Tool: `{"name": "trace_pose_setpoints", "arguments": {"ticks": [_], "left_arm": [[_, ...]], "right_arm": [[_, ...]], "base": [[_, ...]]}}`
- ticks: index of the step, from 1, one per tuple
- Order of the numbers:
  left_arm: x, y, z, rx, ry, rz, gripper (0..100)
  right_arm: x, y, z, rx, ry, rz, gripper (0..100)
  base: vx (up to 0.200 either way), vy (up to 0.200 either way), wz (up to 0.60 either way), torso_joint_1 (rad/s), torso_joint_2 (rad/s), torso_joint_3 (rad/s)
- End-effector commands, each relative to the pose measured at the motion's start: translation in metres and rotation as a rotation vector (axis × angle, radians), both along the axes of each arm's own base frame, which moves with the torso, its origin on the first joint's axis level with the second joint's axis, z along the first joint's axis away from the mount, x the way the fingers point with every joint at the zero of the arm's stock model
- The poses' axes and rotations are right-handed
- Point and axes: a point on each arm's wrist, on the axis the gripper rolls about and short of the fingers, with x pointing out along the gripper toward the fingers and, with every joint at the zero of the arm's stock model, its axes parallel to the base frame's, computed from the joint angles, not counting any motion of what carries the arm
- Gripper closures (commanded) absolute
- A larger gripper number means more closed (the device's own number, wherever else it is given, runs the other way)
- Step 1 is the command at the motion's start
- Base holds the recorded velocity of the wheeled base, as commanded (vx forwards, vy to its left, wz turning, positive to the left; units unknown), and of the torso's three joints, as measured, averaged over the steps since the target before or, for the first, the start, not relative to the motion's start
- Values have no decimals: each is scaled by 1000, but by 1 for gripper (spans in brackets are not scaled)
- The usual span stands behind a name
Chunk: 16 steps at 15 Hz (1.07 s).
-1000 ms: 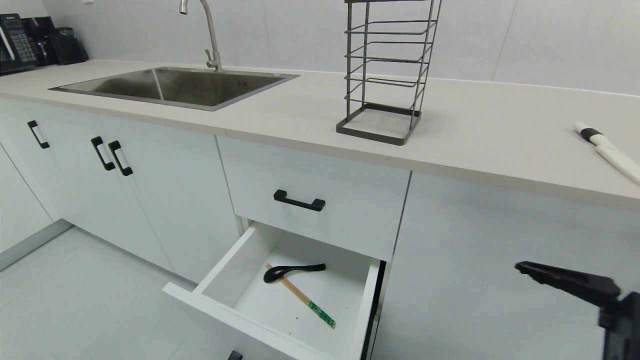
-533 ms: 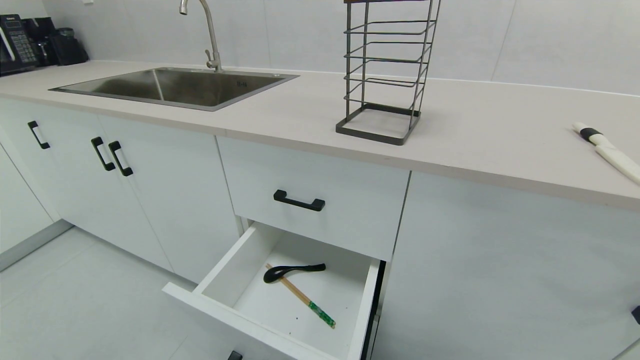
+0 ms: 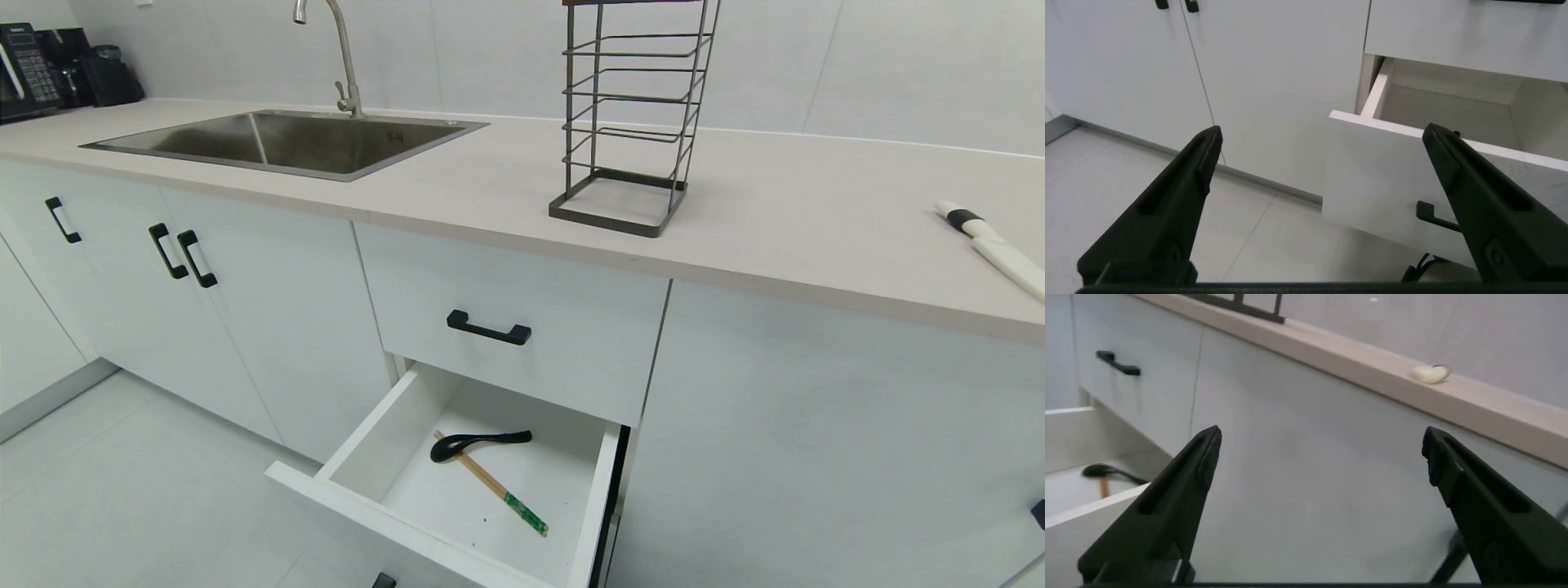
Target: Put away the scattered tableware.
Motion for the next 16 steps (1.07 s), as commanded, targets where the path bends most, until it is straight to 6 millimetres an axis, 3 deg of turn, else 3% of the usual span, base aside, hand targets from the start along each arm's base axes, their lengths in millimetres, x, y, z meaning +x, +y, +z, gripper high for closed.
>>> {"name": "trace_pose_setpoints", "arguments": {"ticks": [1, 4, 7, 8, 9, 10, 12, 14, 15, 16], "left_arm": [[0, 0, 0, 0, 1, 0, 0], [0, 0, 0, 1, 1, -2, 0], [0, -3, 6, 59, -55, -112, 0], [-3, -3, 18, 65, -152, -111, 0], [-14, -4, 53, 84, -372, -149, 0], [-20, -6, 82, 111, -421, -255, 0], [-16, -7, 87, 41, -319, -332, 0], [-4, -6, 73, -40, -141, -426, 0], [-4, -6, 73, -40, -141, -426, 0], [11, -7, 66, -65, 20, -473, 0]], "right_arm": [[-21, 1, -15, -2, -95, -45, 0], [-20, 1, -26, 1, -59, -49, 0], [-18, 0, -31, 75, 9, -47, 0], [-18, 0, -32, 97, 27, -59, 0], [-16, -1, -38, 124, 90, -83, 0], [-14, -1, -53, 158, 238, -87, 0], [-14, -1, -57, 173, 282, -94, 0], [-14, -1, -59, 198, 300, -113, 0], [-14, -1, -59, 198, 300, -113, 0], [-13, -3, -61, 286, 330, -181, 0]], "base": [[0, 0, 0, 0, 0, 0], [0, 0, 0, 0, 0, 0], [0, 0, 0, 0, 0, 0], [0, 0, 0, 0, 0, 0], [0, 0, 0, 0, 0, 0], [0, 0, 0, 0, 0, 0], [0, 0, 0, 0, 0, 0], [0, 0, 0, 0, 0, 0], [0, 0, 0, 0, 0, 0], [0, 0, 0, 0, 0, 0]]}}
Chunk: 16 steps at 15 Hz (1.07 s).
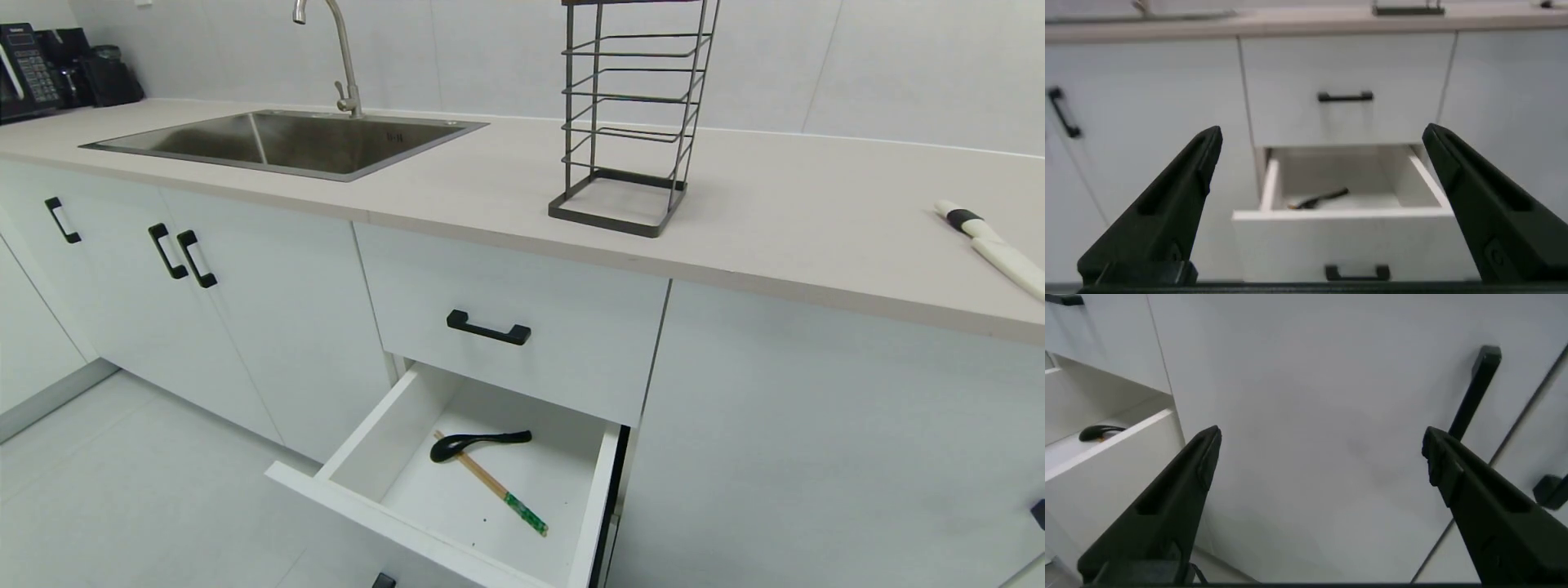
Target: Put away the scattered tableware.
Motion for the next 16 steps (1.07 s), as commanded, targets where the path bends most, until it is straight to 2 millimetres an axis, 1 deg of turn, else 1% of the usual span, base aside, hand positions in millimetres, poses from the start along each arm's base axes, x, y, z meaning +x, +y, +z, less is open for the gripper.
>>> {"name": "trace_pose_setpoints", "arguments": {"ticks": [1, 4, 7, 10, 11, 13, 15, 16], "left_arm": [[26, -2, -9, 19, 236, -61, 0], [47, -5, -24, 47, 442, -134, 0], [66, -9, -23, 63, 564, -148, 0], [94, -14, -18, 68, 663, -143, 0], [107, -16, -19, 70, 725, -144, 0], [124, -22, -27, 92, 831, -169, 0], [134, -28, -33, 113, 872, -207, 0], [134, -28, -33, 113, 872, -207, 0]], "right_arm": [[0, -1, -1, 46, 15, -38, 0], [0, -1, -1, 44, 15, -38, 0], [0, -1, -1, 44, 15, -38, 0], [0, -1, -1, 44, 17, -38, 0], [0, -1, -1, 45, 17, -38, 0], [0, -1, -1, 44, 15, -38, 0], [0, -1, -1, 44, 17, -38, 0], [0, -1, -1, 44, 17, -38, 0]], "base": [[0, 0, 0, 0, 0, 0], [0, 0, 0, 0, 0, 0], [0, 0, 0, 0, 0, 0], [0, 0, 0, 0, 0, 0], [0, 0, 0, 0, 0, 0], [0, 0, 0, 0, 0, 0], [0, 0, 0, 0, 0, 0], [0, 0, 0, 0, 0, 0]]}}
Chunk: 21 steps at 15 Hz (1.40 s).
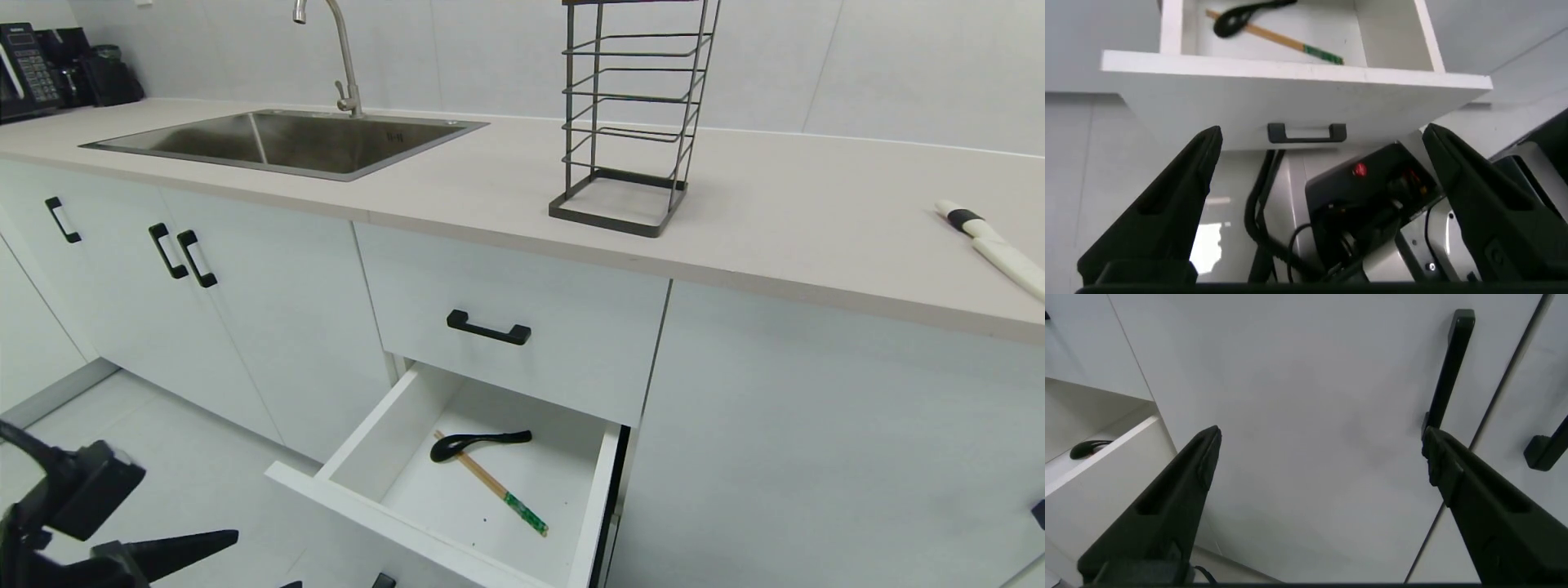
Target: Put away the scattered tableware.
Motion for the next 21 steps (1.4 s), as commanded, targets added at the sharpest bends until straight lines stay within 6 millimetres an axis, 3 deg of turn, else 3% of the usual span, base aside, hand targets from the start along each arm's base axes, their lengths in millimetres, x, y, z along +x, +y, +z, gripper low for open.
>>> {"name": "trace_pose_setpoints", "arguments": {"ticks": [1, 7, 14, 21], "left_arm": [[18, -9, -15, 33, 132, -42, 0], [30, -15, -34, 85, 257, -62, 0], [36, -23, -46, 244, 272, -72, 0], [59, -34, -62, 283, 252, -59, 0]], "right_arm": [[0, 0, 0, 1, 4, 1, 0], [0, 0, 0, -1, 1, 1, 0], [0, 0, 0, -1, 1, 1, 0], [0, 0, 0, -1, 1, 1, 0]], "base": [[0, 0, 0, 0, 0, 0], [0, 0, 0, 0, 0, 0], [0, 0, 0, 0, 0, 0], [0, 0, 0, 0, 0, 0]]}}
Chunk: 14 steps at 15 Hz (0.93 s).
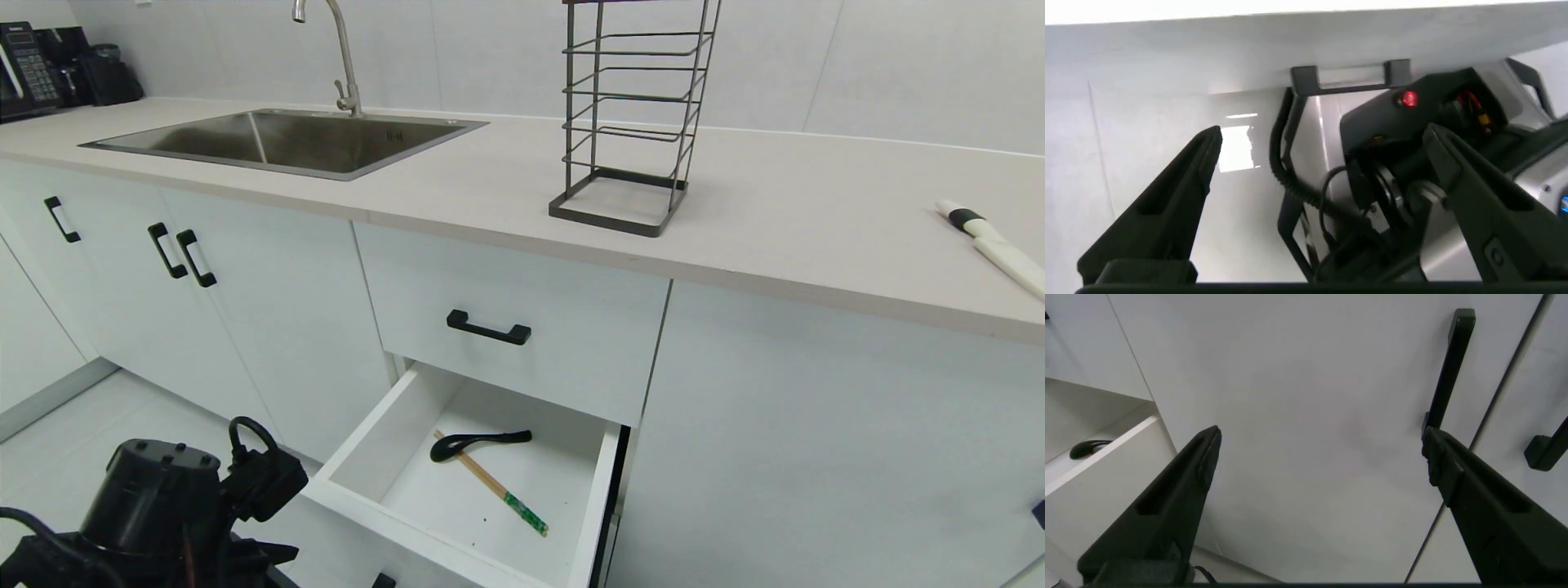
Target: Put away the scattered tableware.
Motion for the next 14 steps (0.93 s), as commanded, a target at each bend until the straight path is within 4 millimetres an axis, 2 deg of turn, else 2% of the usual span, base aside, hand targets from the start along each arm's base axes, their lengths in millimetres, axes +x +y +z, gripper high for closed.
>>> {"name": "trace_pose_setpoints", "arguments": {"ticks": [1, 14], "left_arm": [[5, -2, -8, 15, 33, 0, 0], [26, -10, -18, -5, -36, 4, 0]], "right_arm": [[0, 0, 0, 0, 2, 1, 0], [0, 0, 0, 0, 2, 3, 0]], "base": [[0, 0, 0, 0, 0, 0], [0, 0, 0, 0, 0, 0]]}}
